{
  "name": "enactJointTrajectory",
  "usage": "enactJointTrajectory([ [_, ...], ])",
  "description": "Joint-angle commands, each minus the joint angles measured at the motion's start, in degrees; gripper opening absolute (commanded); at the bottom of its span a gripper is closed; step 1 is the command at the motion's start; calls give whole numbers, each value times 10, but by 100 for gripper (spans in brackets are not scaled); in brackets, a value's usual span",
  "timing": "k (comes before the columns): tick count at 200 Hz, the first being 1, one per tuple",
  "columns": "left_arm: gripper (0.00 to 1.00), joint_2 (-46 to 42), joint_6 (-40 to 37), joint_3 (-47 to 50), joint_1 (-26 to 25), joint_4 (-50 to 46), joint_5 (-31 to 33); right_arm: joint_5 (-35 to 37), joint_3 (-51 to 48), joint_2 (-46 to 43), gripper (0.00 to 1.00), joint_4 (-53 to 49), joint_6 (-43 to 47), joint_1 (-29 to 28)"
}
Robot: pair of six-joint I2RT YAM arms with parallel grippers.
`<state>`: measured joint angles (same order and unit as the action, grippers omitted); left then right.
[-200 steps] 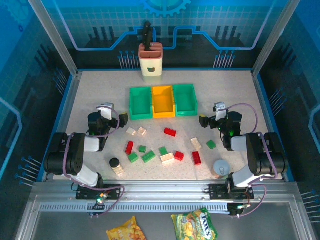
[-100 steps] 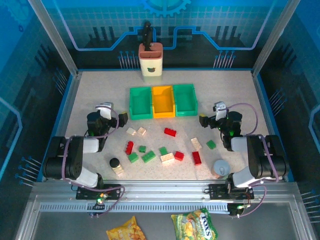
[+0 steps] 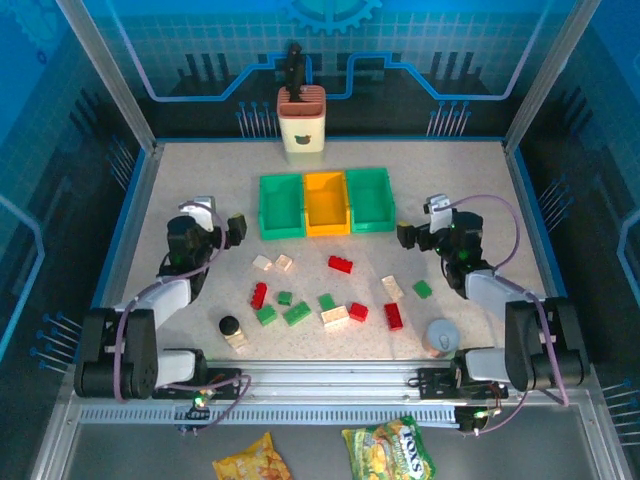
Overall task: Sort the legos into containers by color
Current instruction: Pick up the lego from the bottom-right of the table.
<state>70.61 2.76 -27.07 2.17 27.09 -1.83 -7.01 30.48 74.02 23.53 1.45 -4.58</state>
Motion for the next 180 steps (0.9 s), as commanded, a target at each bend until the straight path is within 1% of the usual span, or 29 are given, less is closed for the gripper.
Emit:
enactJointTrajectory([
  [1, 99, -35, 36, -36, -9, -117, 28, 19, 42, -26, 98, -152, -33, -14],
  [26, 99, -61, 71, -74, -12, -220, 36, 19, 77, -43, 96, -255, -56, -27],
  [48, 99, -67, 106, -123, -13, -342, 49, 23, 103, -53, 94, -331, -73, -41],
  [70, 99, -69, 121, -163, -12, -426, 22, 22, 131, -52, 92, -410, -93, -52],
  [93, 99, -70, 120, -203, -12, -504, -10, 32, 153, -48, 90, -479, -100, -72],
  [109, 99, -68, 112, -239, -12, -561, -29, 39, 171, -38, 89, -526, -121, -82],
  [126, 99, -63, 97, -272, -13, -606, -47, 37, 194, -17, 87, -574, -136, -93],
  [134, 99, -62, 89, -287, -13, -624, -53, 45, 196, -6, 86, -596, -143, -100],
  [137, 99, -61, 85, -292, -12, -629, -56, 47, 212, -2, 85, -603, -145, -103],
  [148, 99, -57, 68, -308, -13, -646, -63, 56, 226, 12, 84, -627, -147, -116],
  [180, 99, -47, 14, -315, -12, -640, -66, 84, 249, 44, 79, -677, -149, -162],
])
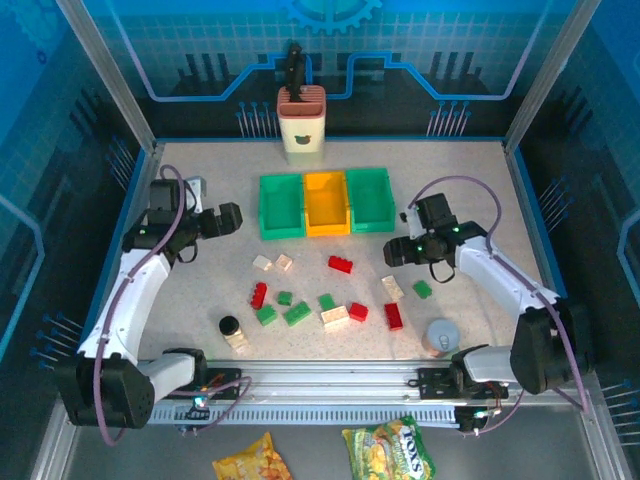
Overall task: Sort the legos into containers by color
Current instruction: Pick up the lego from the bottom-right of the table.
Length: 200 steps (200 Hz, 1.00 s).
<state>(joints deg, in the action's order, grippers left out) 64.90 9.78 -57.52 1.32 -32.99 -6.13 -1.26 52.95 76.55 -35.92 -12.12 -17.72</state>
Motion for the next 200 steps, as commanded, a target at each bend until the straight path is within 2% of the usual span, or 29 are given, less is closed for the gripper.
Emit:
enactJointTrajectory([
  [1, 99, 9, -57, -10, -3, -39, -23, 28, 25, 19, 79, -84, -14, -32],
  [39, 99, -2, -80, 30, -4, 17, -30, 28, 30, 38, 74, -113, -27, -46],
  [65, 99, -7, -83, 46, -4, 29, -33, 66, 28, 45, 72, -135, -42, -42],
  [103, 99, -8, -85, 45, -3, 28, -26, 81, 17, 54, 68, -147, -48, -11],
  [124, 99, -11, -87, 47, -2, 27, -20, 51, 10, 64, 67, -146, -48, 17],
  [200, 99, -15, -87, 49, 2, 26, -22, 65, 25, 161, 64, -155, -61, 53],
])
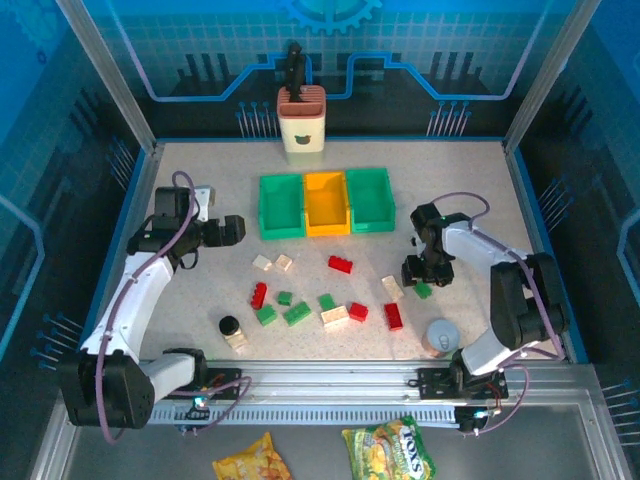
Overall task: Sort the legos into containers by color
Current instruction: Pick up the lego from the bottom-right of the table.
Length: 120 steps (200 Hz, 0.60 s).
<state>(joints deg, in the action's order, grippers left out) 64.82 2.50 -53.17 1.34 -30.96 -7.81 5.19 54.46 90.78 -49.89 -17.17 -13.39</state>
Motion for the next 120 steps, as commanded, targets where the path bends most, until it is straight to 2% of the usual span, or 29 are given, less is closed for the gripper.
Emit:
enactJointTrajectory([
  [1, 99, -14, -14, 5, 1, 6, -5, 1, 10, 19, 64, -15, -11, 10],
  [32, 99, -15, -15, 8, 3, 9, -8, -9, 7, 38, 63, -16, -17, 12],
  [120, 99, -11, -6, 6, 5, 11, -19, -14, 3, 21, 54, -36, -43, -7],
])
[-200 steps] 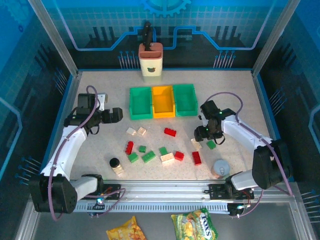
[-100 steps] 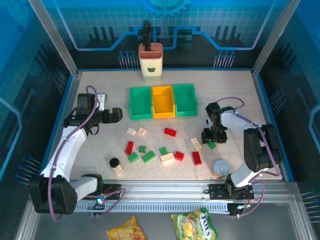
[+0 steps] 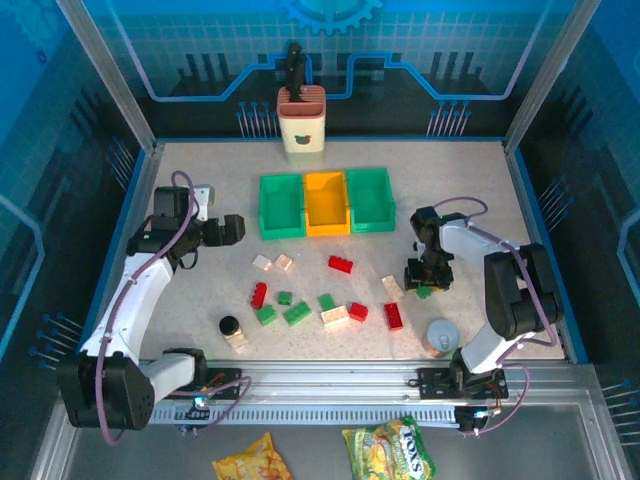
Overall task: Sort the legos into containers by color
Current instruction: Pick up the lego from the bottom-right of the table.
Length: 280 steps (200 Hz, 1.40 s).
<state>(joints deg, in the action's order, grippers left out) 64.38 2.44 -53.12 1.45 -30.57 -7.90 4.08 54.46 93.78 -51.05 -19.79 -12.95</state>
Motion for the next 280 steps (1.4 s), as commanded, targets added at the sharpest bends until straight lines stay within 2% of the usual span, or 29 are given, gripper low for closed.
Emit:
enactJointTrajectory([
  [1, 99, -7, -5, 6, 4, 7, -19, -3, 4, -9, 54, -24, -17, -12],
  [22, 99, -7, -5, 5, 5, 7, -19, 2, 5, -4, 53, -27, -20, -22],
  [71, 99, -7, -4, 6, 6, 5, -19, 26, 19, 3, 60, -39, -22, -54],
  [108, 99, -8, -2, 5, 7, 6, -21, 85, 34, 19, 54, -48, -22, -59],
  [174, 99, -9, -4, 6, 8, 5, -19, 46, 27, 40, 47, -16, -16, -41],
  [280, 99, -6, -2, 7, 11, 8, -23, 47, 21, 30, 36, -15, -18, -37],
])
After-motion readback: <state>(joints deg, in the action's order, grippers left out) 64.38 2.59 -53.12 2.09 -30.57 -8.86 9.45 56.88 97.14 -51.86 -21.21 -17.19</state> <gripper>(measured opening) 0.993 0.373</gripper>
